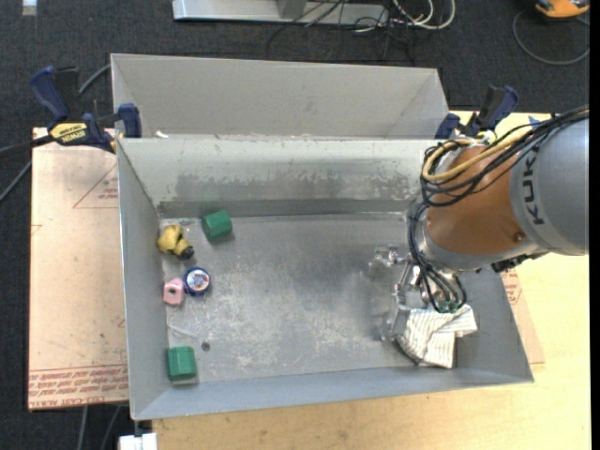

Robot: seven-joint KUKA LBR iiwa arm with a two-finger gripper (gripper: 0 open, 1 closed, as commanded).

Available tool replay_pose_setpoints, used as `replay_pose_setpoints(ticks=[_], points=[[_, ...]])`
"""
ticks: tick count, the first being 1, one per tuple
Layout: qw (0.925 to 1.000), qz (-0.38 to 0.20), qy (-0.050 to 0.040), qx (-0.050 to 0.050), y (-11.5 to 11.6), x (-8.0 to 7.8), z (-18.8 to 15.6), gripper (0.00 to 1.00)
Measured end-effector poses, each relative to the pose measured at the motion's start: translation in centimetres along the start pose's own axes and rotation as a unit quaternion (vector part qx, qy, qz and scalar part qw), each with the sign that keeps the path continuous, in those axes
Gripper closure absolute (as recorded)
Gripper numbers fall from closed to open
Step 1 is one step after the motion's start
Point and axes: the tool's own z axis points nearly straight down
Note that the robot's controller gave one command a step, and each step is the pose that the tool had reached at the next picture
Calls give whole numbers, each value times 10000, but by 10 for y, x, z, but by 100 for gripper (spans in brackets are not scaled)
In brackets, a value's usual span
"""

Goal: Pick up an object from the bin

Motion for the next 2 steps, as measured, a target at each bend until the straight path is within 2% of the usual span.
replay_pose_setpoints(ticks=[1, 2], points=[[9953, -967, -8, -4, -28, 26, -7, 0], [9775, -2107, -62, 1, -44, 50, 3, 0]])
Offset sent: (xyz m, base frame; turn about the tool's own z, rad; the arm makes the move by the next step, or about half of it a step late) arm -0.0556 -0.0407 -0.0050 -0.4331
